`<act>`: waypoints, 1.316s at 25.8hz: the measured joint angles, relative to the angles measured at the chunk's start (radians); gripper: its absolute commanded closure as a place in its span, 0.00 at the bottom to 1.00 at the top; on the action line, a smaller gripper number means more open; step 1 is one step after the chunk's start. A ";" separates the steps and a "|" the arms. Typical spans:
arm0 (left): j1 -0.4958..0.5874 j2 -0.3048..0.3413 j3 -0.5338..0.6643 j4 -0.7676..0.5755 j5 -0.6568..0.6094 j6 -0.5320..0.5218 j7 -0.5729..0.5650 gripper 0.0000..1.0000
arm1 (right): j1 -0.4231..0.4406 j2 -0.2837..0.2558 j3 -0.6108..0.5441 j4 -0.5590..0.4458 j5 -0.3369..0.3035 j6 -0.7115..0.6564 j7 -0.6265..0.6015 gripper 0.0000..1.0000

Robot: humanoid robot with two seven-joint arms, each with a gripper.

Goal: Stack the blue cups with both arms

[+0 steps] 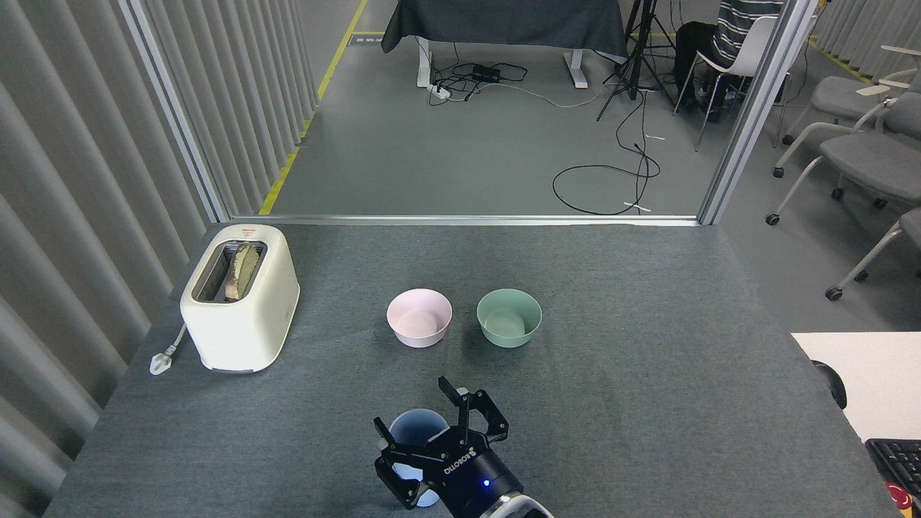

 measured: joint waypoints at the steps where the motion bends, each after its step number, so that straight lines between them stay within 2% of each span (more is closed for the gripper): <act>1: 0.000 0.000 0.000 0.000 0.000 0.000 0.000 0.00 | -0.003 0.000 -0.001 -0.018 -0.016 0.000 -0.005 0.00; 4: 0.001 0.000 0.000 0.000 0.000 0.000 0.000 0.00 | -0.007 -0.011 -0.028 -0.051 -0.046 0.005 -0.013 0.00; 7: 0.000 0.000 0.001 -0.001 -0.001 0.000 0.000 0.00 | 0.019 -0.059 -0.097 -0.060 -0.058 0.007 -0.028 0.00; 11: -0.002 -0.001 0.001 -0.001 -0.001 0.000 0.000 0.00 | 0.120 -0.155 -0.196 -0.057 -0.063 0.007 -0.129 0.00; 14: -0.005 -0.003 0.001 -0.002 -0.002 0.000 0.000 0.00 | 0.227 -0.193 -0.285 -0.045 -0.065 0.006 -0.258 0.00; 18: -0.009 -0.005 0.002 -0.005 -0.003 0.000 0.000 0.00 | 0.348 -0.197 -0.384 -0.026 -0.067 0.002 -0.408 0.00; 22: -0.012 -0.004 0.004 -0.007 -0.005 0.000 0.000 0.00 | 0.415 -0.189 -0.420 -0.009 -0.068 0.000 -0.463 0.00; 34: -0.015 -0.001 0.009 -0.011 -0.005 0.000 0.000 0.00 | 0.444 -0.186 -0.423 0.007 -0.080 0.000 -0.475 0.00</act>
